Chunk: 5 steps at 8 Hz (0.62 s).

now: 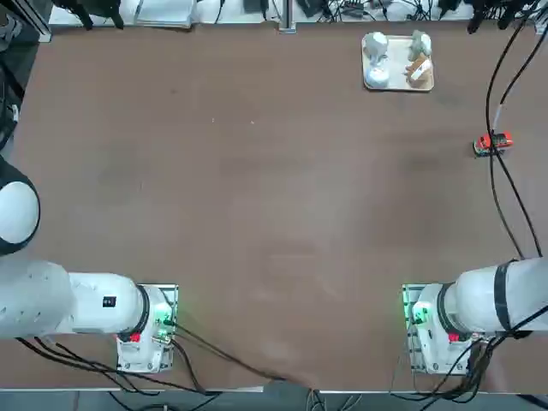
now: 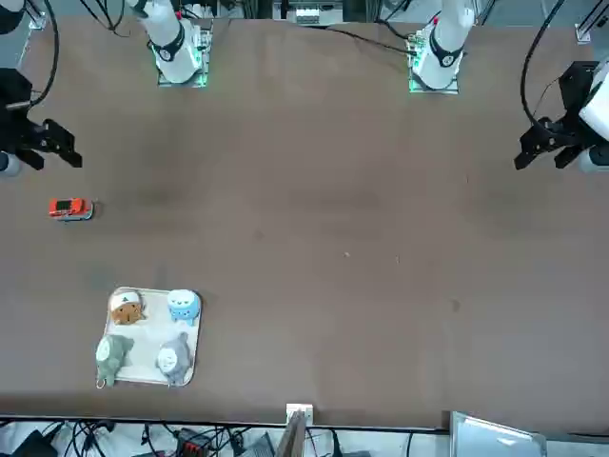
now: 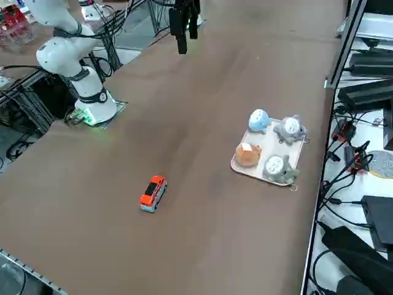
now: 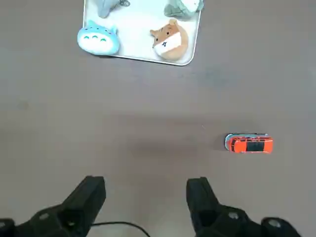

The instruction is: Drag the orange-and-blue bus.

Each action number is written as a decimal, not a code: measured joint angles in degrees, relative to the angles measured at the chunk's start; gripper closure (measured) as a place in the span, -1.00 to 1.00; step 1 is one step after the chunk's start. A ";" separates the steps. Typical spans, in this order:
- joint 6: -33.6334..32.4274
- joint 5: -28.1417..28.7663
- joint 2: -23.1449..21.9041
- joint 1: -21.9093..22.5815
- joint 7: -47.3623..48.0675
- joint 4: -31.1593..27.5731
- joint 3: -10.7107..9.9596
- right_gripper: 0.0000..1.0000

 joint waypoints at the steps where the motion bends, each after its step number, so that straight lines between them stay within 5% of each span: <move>1: 0.00 0.00 0.00 -0.02 0.00 0.00 0.00 -1.00; 5: 0.00 0.00 0.11 -0.12 0.00 0.00 -0.03 -1.00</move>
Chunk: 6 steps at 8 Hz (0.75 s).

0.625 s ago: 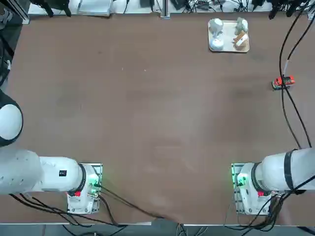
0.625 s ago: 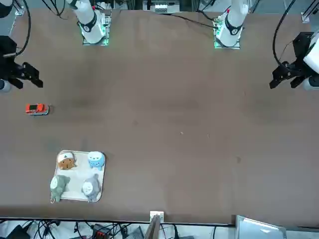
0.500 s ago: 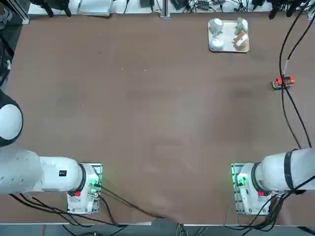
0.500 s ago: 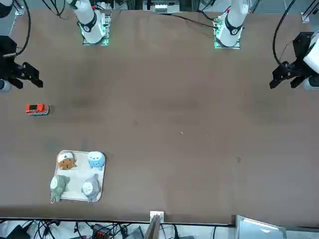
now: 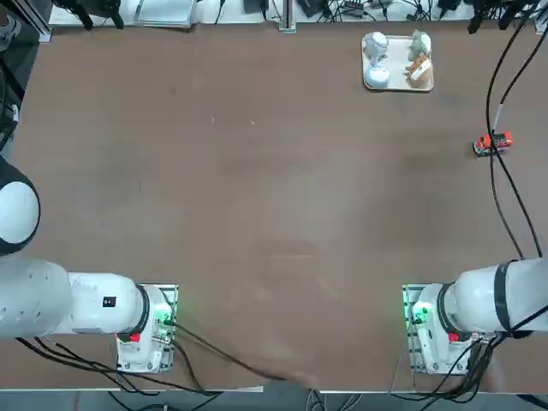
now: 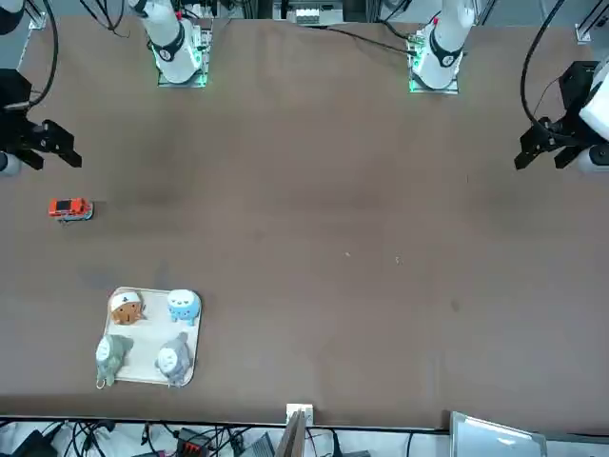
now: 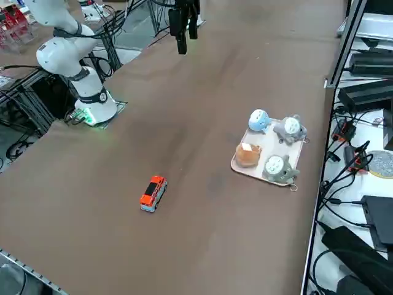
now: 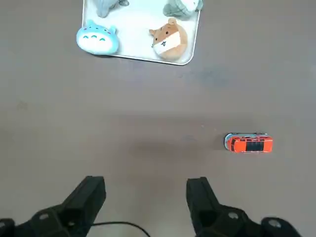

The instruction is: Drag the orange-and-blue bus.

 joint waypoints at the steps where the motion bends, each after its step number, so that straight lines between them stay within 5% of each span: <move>1: 0.00 0.00 0.02 -0.04 0.01 0.00 -0.07 -1.00; 6: -1.40 0.00 0.49 -0.47 0.10 -0.01 -0.35 -1.00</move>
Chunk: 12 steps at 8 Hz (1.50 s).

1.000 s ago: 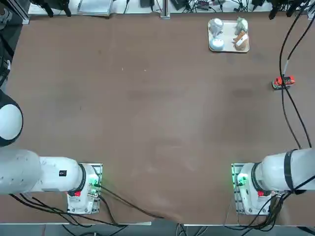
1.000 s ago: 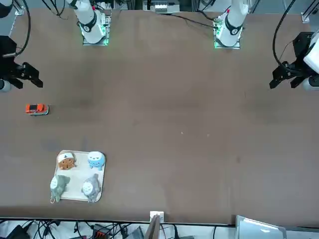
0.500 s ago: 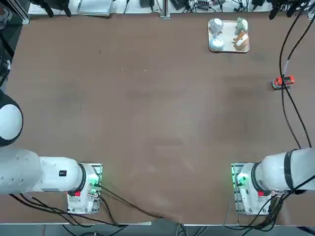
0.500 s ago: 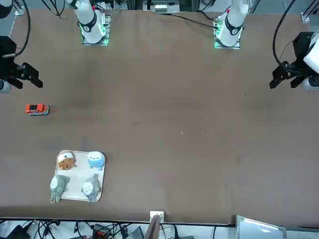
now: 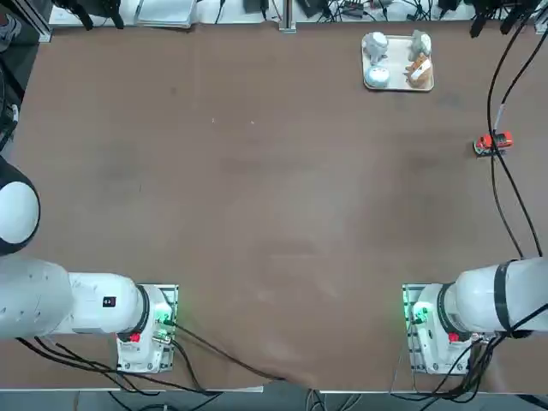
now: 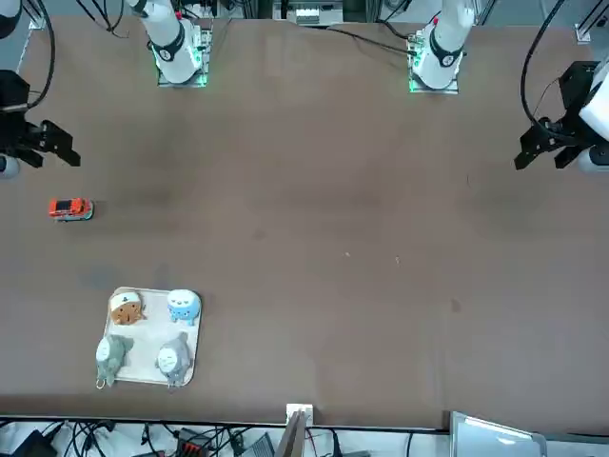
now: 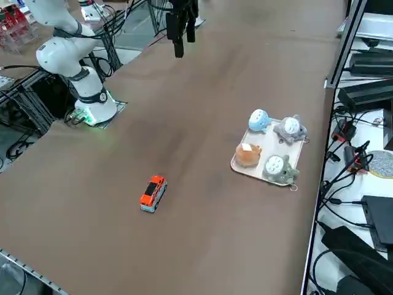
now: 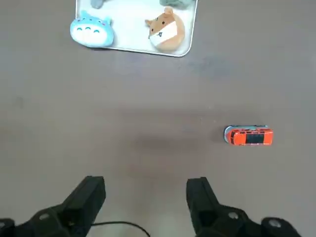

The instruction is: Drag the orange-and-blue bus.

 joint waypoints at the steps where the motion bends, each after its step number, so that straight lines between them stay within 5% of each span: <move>1: -0.09 0.00 0.14 0.00 0.01 0.00 0.00 -1.00; 4: -6.15 -0.35 0.18 -0.97 1.30 0.04 -0.25 -1.00; 7: -11.41 -0.77 0.23 -9.31 6.65 -0.03 -0.90 -1.00; 12: -0.90 -1.64 9.40 -16.00 39.75 -1.31 -1.09 -1.00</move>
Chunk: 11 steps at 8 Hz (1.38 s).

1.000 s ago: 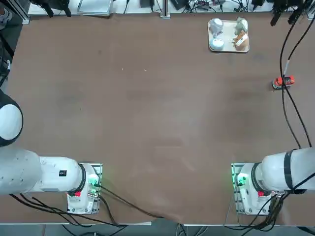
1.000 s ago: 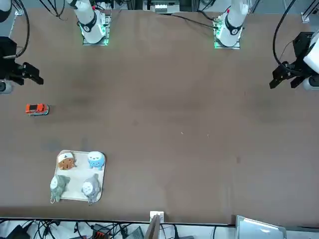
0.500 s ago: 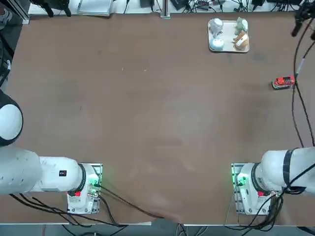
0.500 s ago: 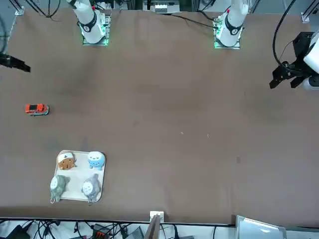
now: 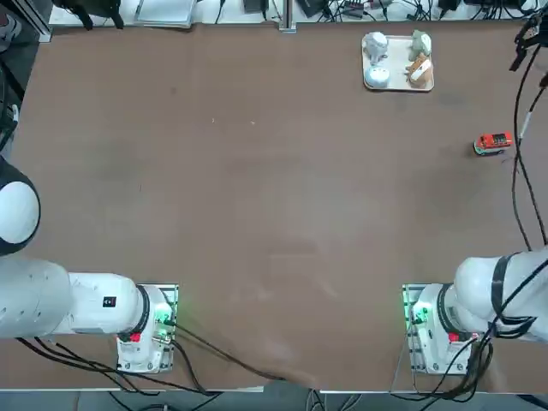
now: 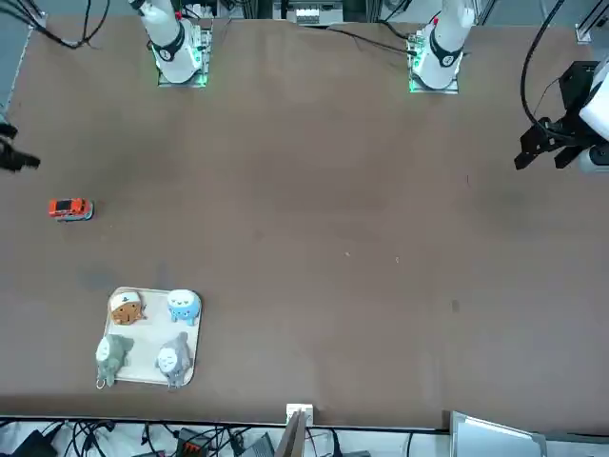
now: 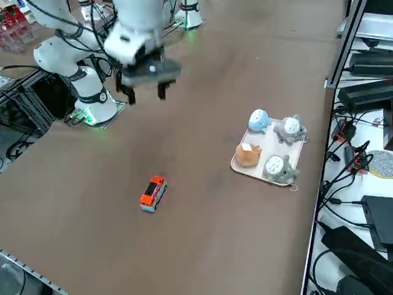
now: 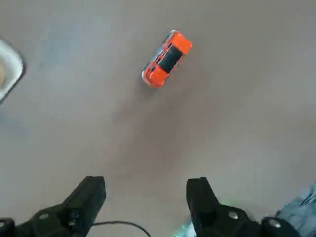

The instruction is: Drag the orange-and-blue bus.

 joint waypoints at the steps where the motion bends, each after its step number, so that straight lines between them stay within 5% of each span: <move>1: 3.40 -0.01 2.32 -0.81 6.00 -0.53 -0.01 -1.00; 3: 14.48 0.01 5.50 -3.84 15.84 -4.94 -0.02 -1.00; 7: 40.55 0.03 7.96 -10.90 18.64 -21.90 -0.04 -1.00; 11: 47.91 1.70 9.32 -12.83 18.71 -25.25 0.21 -1.00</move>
